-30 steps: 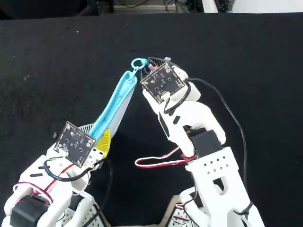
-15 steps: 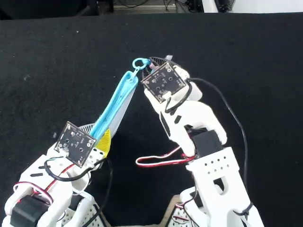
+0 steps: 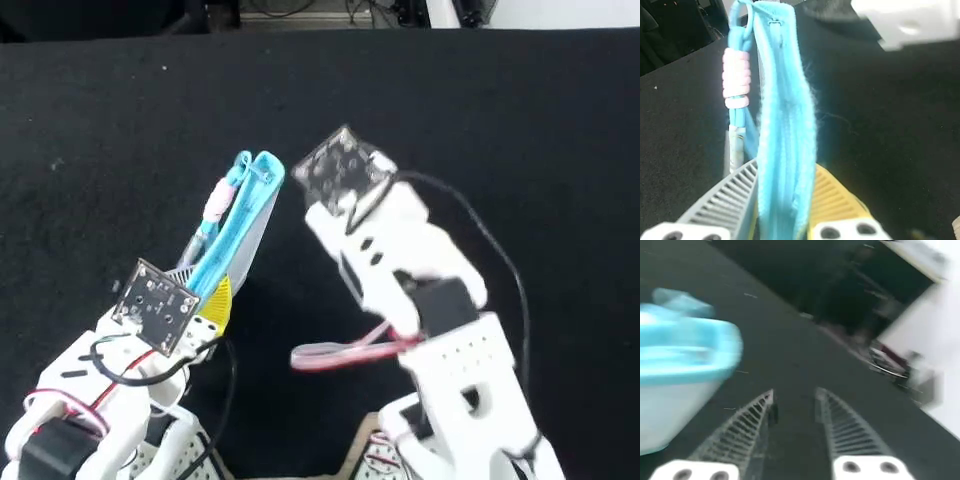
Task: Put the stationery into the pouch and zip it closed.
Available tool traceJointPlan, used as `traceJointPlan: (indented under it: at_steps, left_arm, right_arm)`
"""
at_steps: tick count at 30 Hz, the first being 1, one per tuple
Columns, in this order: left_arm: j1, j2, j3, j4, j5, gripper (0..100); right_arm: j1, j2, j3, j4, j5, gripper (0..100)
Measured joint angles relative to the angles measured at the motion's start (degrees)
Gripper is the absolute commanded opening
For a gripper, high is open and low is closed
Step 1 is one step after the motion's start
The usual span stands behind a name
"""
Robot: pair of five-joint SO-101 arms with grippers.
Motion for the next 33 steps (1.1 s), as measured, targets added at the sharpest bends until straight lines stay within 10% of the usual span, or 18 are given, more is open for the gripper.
traceJointPlan:
  at_steps: [13,22,33]
  left_arm:
    - [-5.3,1.1,-2.8,-3.6,0.2,3]
    - [-25.7,1.1,1.4,-28.4,0.0,3]
    - [-22.2,10.8,21.5,-57.2,0.1,3]
  right_arm:
    - [4.1,-26.2,11.9,17.7,0.2,1.4]
    - [6.2,-38.5,29.7,17.7,-4.7,1.8]
    - [6.1,-50.5,42.4,17.7,-11.1,1.8]
